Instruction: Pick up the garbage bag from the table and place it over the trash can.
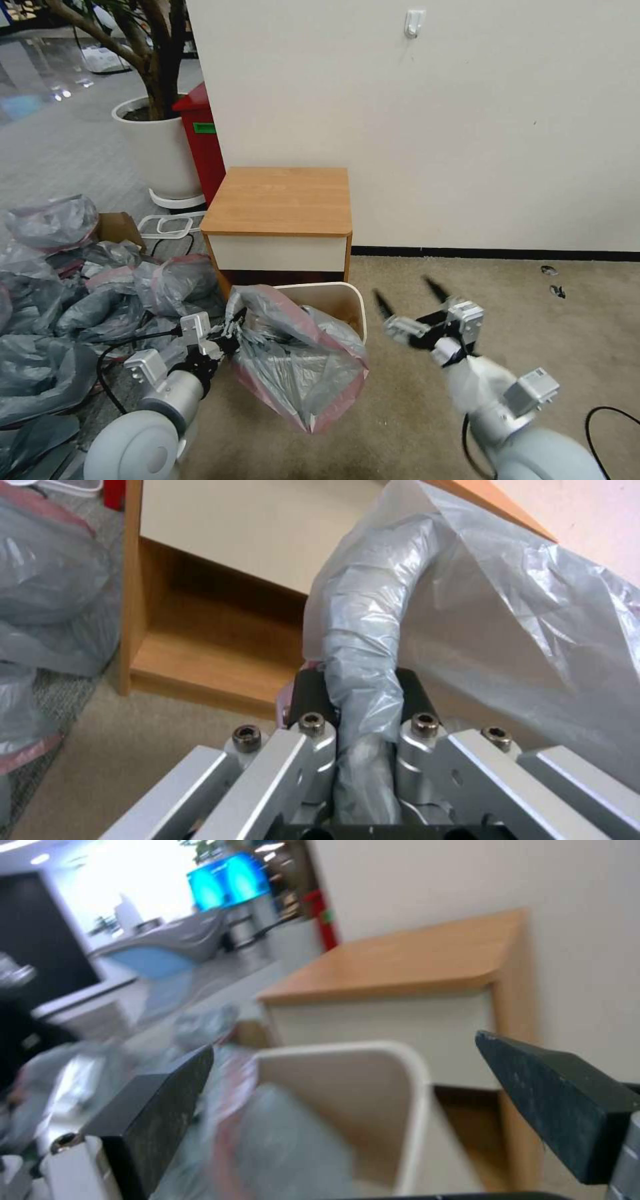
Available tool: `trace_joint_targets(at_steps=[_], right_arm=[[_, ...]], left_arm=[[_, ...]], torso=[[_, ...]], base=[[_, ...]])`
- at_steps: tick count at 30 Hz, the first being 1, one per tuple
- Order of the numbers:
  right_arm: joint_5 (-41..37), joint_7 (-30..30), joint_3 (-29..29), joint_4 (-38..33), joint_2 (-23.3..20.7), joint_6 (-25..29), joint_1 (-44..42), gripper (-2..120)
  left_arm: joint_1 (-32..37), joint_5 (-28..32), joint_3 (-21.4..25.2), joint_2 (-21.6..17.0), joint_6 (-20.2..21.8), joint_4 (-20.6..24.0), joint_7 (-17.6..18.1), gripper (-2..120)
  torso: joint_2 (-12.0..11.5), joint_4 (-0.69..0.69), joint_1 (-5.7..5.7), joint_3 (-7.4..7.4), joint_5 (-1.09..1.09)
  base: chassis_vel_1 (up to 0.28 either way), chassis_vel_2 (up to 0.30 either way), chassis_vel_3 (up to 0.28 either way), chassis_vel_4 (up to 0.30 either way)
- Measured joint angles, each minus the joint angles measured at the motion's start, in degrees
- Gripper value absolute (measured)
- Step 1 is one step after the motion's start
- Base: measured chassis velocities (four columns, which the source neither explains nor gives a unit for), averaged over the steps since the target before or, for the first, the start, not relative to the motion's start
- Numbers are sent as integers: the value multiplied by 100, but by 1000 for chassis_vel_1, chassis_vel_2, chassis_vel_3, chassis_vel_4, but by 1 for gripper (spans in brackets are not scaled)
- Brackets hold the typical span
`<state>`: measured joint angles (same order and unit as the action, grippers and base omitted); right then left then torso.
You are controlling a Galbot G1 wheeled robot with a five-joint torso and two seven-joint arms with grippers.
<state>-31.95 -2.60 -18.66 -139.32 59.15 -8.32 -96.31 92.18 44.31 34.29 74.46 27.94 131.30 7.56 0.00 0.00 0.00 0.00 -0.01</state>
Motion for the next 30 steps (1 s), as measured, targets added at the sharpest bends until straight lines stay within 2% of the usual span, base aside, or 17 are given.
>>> trace_joint_targets(at_steps=[6,7,12,16,19,21,24,26,27,28,30], right_arm=[[433,-536,53,142,-243,-177,73,100],[722,-761,26,211,-355,-132,103,100],[1347,-1157,-17,378,-599,80,183,99],[1827,-1363,-37,463,-603,331,219,97],[2188,-1466,-36,597,-535,505,269,86],[2215,-1471,-36,613,-522,525,270,84],[2273,-1480,-25,661,-468,592,250,69],[2284,-1480,-24,669,-458,607,249,67],[2296,-1480,-24,678,-433,632,250,58],[2296,-1480,-24,678,-433,632,250,58],[2296,-1475,-24,680,-419,657,249,48]], left_arm=[[-1,-2,-11,12,0,0,0,7],[-1,-5,-17,16,0,0,0,7],[-13,-8,-35,23,0,1,-1,7],[-11,-12,-42,42,1,1,-3,7],[4,-19,-51,58,1,4,-7,7],[6,-19,-52,59,2,5,-8,7],[11,-20,-50,59,2,11,-15,7],[12,-19,-49,60,2,12,-16,7],[16,-20,-49,60,1,14,-19,7],[16,-20,-49,60,1,14,-19,7],[24,-20,-47,59,2,17,-25,7]], torso=[[0,0,0,0,1],[0,0,0,0,1],[0,0,0,0,1],[0,0,0,0,1],[0,0,0,0,1],[0,0,0,0,1],[0,0,0,0,0],[0,0,0,0,0],[0,0,0,0,1],[0,0,0,0,1],[0,0,0,0,0]], base=[[0,0,0,0],[0,0,0,0],[0,0,0,0],[0,0,0,0],[0,0,0,0],[0,0,0,0],[0,0,0,0],[0,0,0,0],[0,0,0,0],[0,0,0,0],[0,0,0,0]])
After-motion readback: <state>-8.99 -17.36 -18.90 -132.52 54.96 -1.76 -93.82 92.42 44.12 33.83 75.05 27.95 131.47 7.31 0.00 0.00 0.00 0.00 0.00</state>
